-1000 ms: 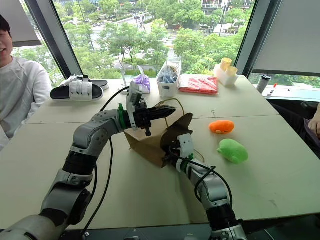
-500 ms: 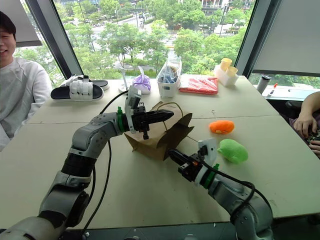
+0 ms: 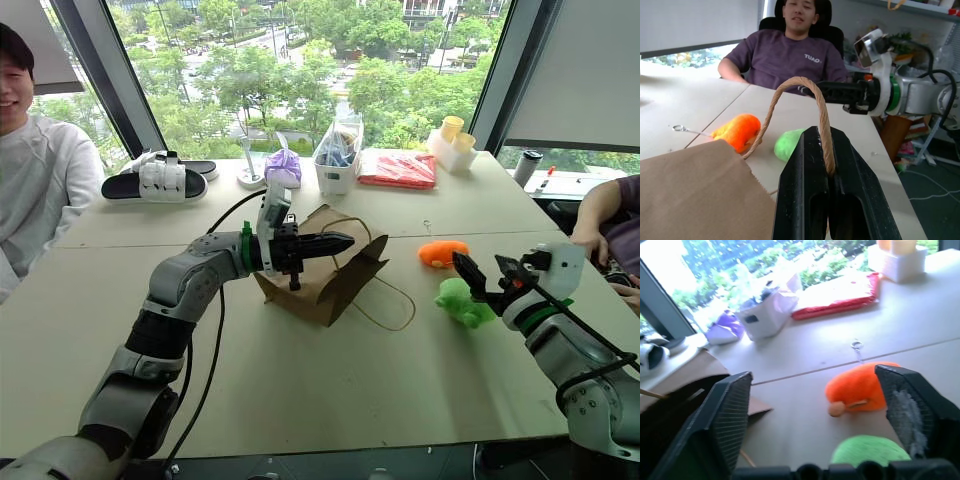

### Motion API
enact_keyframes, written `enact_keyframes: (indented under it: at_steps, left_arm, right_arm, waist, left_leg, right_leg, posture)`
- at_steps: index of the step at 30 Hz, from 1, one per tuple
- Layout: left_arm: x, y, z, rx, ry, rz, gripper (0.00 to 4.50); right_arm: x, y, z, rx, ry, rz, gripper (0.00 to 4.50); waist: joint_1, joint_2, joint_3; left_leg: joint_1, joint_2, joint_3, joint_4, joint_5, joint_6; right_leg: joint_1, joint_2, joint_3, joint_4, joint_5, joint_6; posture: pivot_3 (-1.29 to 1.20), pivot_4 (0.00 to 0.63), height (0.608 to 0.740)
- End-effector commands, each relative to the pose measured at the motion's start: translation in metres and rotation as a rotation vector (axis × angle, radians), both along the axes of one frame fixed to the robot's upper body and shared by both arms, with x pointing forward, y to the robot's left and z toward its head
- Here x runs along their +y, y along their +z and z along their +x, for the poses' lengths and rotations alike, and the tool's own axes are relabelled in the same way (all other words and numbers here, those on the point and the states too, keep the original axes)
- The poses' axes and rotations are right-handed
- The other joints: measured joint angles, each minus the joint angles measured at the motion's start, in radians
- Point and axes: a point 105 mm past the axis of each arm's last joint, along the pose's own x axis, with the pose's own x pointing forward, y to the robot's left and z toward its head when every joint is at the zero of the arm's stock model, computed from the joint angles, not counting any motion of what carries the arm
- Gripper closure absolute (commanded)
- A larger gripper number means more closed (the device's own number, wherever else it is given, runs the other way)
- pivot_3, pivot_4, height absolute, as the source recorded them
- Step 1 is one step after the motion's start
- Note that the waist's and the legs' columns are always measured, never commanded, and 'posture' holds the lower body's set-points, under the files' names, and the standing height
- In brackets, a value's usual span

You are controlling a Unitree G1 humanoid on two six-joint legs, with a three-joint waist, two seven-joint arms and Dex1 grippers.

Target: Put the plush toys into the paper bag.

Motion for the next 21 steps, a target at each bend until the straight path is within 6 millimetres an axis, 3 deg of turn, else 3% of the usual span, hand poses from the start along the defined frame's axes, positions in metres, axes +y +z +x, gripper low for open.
enact_keyframes:
  at_steps: [1,4,7,10,15,18,21]
  left_arm:
    - [0.0,0.018,-0.009,-0.051,-0.009,-0.052,4.5]
    - [0.0,0.023,-0.016,-0.056,-0.019,-0.062,4.5]
    - [-0.001,0.021,-0.02,-0.051,-0.03,-0.057,4.5]
    - [-0.001,0.015,-0.018,-0.044,-0.018,-0.047,4.5]
    - [0.001,0.015,-0.019,-0.039,-0.009,-0.05,4.5]
    - [0.003,0.014,-0.019,-0.038,-0.008,-0.048,4.5]
    - [0.004,0.015,-0.018,-0.048,-0.012,-0.046,4.5]
  right_arm:
    - [-0.004,-0.02,0.004,0.115,0.013,-0.181,0.02]
    - [-0.003,-0.036,0.007,0.2,0.04,-0.193,0.02]
    - [-0.009,-0.067,0.008,0.328,0.029,-0.31,0.02]
    - [-0.011,-0.076,0.013,0.358,0.009,-0.293,0.87]
    - [-0.008,-0.072,0.014,0.342,0.015,-0.271,3.4]
    - [-0.007,-0.067,0.013,0.321,0.023,-0.258,4.39]
    - [-0.008,-0.042,0.012,0.25,0.055,-0.358,4.47]
  waist:
    - [0.0,0.0,0.0]
    - [0.0,0.0,0.0]
    - [0.001,0.0,0.0]
    - [0.002,0.0,0.0]
    - [0.004,-0.001,-0.001]
    - [0.003,-0.001,-0.001]
    - [0.005,0.0,0.0]
  left_leg:
    - [0.0,0.0,0.0,0.0,0.0,0.0]
    - [0.0,0.0,0.0,0.001,0.0,0.0]
    - [0.0,0.0,0.0,0.001,0.0,0.0]
    - [0.001,0.0,0.0,0.002,0.0,0.0]
    - [0.001,0.0,-0.001,0.005,0.0,0.0]
    - [0.001,0.0,-0.001,0.005,0.0,0.0]
    - [0.0,0.0,-0.001,0.005,0.0,0.0]
  right_leg:
    - [0.0,0.0,0.0,0.0,0.0,0.0]
    - [0.0,0.0,0.0,0.0,0.0,0.0]
    - [0.001,0.0,0.0,0.0,0.0,0.0]
    - [0.002,0.0,0.0,0.0,0.0,0.0]
    - [0.004,0.0,-0.001,0.0,0.0,0.0]
    - [0.004,0.0,-0.001,0.0,0.0,0.0]
    - [0.004,0.0,-0.001,0.0,0.0,0.0]
  posture:
    - [0.0,0.15,0.74]
    - [0.0,0.15,0.74]
    - [0.0,0.15,0.74]
    - [0.0,0.15,0.74]
    - [0.0,0.15,0.74]
    - [0.0,0.15,0.74]
    - [0.0,0.15,0.74]
